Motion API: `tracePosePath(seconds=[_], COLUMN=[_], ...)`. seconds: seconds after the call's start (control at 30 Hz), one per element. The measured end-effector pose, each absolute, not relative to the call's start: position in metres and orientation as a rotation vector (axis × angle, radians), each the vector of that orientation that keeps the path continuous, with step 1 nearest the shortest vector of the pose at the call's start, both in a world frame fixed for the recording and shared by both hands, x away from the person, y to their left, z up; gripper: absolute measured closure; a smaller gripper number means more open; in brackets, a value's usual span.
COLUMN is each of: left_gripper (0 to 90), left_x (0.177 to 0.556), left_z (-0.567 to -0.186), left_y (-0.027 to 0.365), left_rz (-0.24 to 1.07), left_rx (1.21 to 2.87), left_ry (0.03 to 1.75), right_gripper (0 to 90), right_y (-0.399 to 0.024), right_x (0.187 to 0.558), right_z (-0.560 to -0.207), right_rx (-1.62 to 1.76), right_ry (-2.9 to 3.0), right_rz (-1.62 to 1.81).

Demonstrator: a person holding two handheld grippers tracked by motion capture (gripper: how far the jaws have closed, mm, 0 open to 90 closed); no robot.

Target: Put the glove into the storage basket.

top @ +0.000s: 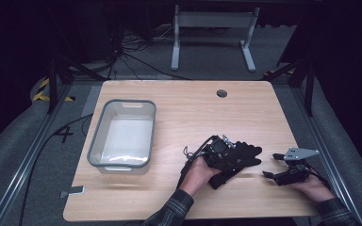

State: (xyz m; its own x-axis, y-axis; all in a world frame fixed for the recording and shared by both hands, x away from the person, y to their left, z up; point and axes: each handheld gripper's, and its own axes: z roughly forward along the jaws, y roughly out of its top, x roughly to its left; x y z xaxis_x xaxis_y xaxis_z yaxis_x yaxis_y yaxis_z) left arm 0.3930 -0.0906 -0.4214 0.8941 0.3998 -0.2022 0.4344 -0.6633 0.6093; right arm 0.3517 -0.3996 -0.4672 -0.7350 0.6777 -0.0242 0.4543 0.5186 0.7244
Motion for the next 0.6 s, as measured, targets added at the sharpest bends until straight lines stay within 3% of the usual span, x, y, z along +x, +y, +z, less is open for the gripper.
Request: tracePosePath(seconds=[0.6], left_gripper=[67.2], left_x=[0.404], left_z=[-0.386], left_y=[-0.059], left_rz=[-0.018], left_rx=[2.325], left_ry=[0.636], right_gripper=[10.2], right_y=[-0.399], right_x=[0.352], right_z=[-0.467], right_rx=[0.941], right_ry=[2.464], right_rz=[1.041])
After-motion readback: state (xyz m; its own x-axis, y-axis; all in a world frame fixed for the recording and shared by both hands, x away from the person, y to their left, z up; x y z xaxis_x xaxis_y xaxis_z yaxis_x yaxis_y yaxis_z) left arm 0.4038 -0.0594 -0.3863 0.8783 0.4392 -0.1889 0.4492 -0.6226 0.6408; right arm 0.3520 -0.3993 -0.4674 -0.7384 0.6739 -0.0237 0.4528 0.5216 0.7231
